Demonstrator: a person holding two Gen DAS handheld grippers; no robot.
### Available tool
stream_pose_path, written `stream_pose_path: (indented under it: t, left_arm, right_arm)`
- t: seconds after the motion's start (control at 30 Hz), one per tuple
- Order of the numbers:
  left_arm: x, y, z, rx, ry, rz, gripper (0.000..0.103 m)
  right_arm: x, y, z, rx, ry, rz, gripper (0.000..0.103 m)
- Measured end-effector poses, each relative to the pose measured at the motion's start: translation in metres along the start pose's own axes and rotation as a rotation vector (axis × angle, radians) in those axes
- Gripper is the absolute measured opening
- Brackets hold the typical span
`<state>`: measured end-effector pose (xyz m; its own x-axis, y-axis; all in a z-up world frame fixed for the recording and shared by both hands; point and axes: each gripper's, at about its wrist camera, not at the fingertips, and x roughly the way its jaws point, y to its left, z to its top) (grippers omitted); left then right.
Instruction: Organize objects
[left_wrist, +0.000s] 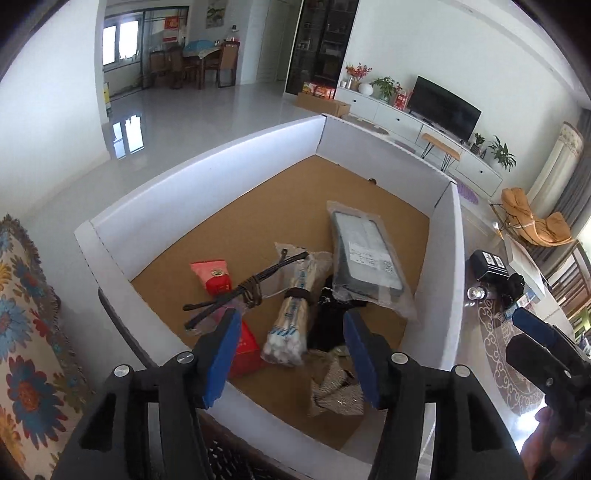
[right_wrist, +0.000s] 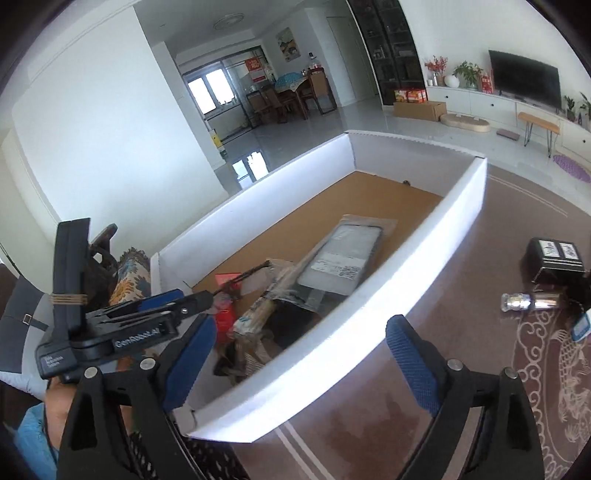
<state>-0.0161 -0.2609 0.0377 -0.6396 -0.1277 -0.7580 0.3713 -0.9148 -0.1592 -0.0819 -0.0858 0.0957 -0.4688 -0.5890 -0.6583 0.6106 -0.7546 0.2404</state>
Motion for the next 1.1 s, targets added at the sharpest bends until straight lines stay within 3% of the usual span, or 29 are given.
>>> stream_pose_path:
  t: [0.07, 0.17, 0.27, 0.37, 0.47, 0.83, 1.1]
  left_arm:
    - [-0.013, -0.03, -0.005, 0.065, -0.037, -0.03, 0.059]
    - [-0.032, -0.075, -0.016, 0.161, -0.099, -0.054, 0.081]
    - [-0.049, -0.116, -0.029, 0.254, -0.148, -0.068, 0.083]
    - [-0.052, -0.149, -0.037, 0.328, -0.147, -0.079, 0.083]
    - [-0.05, -0.17, -0.043, 0.362, -0.139, -0.086, 0.083]
    - [-0.041, -0.208, -0.058, 0.401, -0.114, -0.124, 0.083]
    - [0.007, -0.221, -0.082, 0.373, 0.013, -0.157, 0.083]
  right_arm:
    - [-0.018, -0.038, -0.027, -0.007, -0.014, -0.116, 0.1]
    - [-0.042, -0.101, -0.072, 0.015, 0.026, -0.305, 0.1]
    - [-0.069, -0.16, -0.111, 0.087, 0.09, -0.432, 0.1]
    - [-0.096, -0.2, -0.14, 0.169, 0.101, -0.498, 0.1]
    - [-0.114, -0.223, -0.158, 0.224, 0.101, -0.538, 0.1]
    - [-0.121, -0.228, -0.18, 0.253, 0.11, -0.554, 0.1]
    - [-0.116, -0.229, -0.181, 0.257, 0.133, -0.559, 0.103]
